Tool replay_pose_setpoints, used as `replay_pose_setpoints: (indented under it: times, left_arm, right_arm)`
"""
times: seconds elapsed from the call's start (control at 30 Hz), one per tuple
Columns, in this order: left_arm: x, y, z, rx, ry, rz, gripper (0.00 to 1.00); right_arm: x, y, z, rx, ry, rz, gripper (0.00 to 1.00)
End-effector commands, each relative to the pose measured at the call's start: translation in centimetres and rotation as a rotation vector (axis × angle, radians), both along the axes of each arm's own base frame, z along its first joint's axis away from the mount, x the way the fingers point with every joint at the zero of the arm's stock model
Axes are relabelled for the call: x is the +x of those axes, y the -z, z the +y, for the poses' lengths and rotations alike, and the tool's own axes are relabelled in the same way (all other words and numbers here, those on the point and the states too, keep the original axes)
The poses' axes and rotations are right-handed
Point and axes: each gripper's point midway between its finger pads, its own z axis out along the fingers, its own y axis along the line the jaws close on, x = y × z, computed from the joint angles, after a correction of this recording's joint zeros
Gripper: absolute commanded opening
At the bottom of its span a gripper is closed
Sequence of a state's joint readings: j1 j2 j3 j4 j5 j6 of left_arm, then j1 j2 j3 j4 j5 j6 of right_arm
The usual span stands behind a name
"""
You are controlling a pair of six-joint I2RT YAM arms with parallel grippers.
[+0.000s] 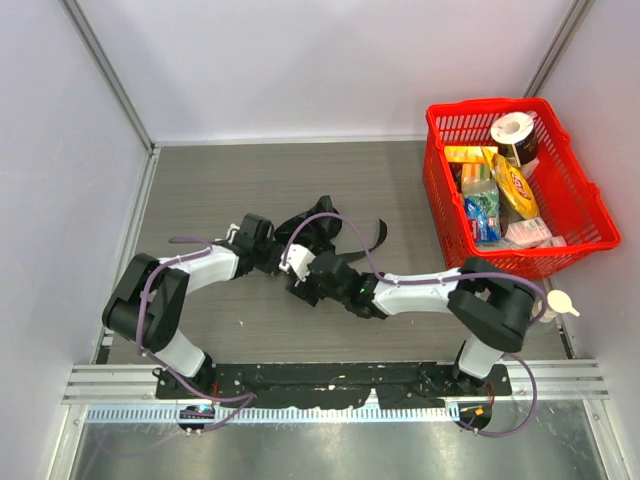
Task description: Put away the umbrella
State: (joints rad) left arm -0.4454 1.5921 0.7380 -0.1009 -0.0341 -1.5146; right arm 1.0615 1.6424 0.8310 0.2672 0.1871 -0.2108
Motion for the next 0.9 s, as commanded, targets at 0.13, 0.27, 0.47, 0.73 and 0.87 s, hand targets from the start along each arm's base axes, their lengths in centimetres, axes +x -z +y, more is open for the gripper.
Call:
replay_pose_setpoints:
  times: [0.13,0.27,0.47,0.73,0.87]
  left_arm:
    - [-9.3,6.1,5.4,0.27,-0.03,0.363,0.0]
    - [-9.5,6.3,5.6,0.274,-0.033,0.368,0.0]
    - [-9.1,5.7,5.3,0.27,-0.04,0.354,0.0]
    - [-8.9,4.6,5.4,0.26,-0.049,0.311,0.0]
    - [-8.3,4.0,5.0,0.214,-0.06,0.239,0.0]
  right_arm:
    - [2.6,-1.9,3.3,-0.082,-0.011,-0.296,0.75]
    - [2.2,-1.1,4.3,-0.139,-0.054,-0.323,0.76]
    - [3.9,1.8,4.5,-0.236,-0.035,-0.34,0.76]
    - [5.3,6.5,0.6,-0.343,0.065,-0.274,0.25]
    - [3.7,8.5,-0.4,-0.336,0.03,-0.166,0.01]
